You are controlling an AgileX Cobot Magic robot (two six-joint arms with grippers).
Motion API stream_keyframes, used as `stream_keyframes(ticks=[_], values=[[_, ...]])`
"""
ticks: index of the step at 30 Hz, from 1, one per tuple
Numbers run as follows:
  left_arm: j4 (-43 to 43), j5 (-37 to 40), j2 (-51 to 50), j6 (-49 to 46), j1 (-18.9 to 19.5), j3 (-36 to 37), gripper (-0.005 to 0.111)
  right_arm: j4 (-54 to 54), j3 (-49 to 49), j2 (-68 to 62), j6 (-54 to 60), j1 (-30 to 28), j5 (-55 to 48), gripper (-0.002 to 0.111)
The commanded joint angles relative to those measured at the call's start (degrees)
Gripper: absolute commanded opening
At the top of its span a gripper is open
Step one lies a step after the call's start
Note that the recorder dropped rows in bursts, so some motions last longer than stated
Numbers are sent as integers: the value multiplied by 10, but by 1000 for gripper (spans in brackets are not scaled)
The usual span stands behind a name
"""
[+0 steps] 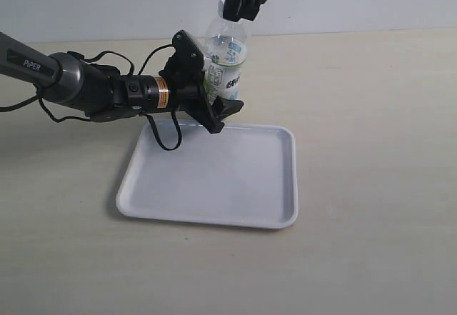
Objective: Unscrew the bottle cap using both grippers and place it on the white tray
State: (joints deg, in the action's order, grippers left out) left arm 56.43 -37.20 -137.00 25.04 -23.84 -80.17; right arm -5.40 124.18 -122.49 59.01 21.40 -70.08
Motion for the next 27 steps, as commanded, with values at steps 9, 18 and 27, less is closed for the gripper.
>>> stream_keyframes(ticks=[9,18,27], values=[[-2,7,3,11,-1,1,0,-35,2,6,227,6,1,0],[0,7,3,22,-1,1,0,-35,2,6,339,6,1,0],[0,7,3,21,-1,1,0,-39,2,30,314,6,1,30]])
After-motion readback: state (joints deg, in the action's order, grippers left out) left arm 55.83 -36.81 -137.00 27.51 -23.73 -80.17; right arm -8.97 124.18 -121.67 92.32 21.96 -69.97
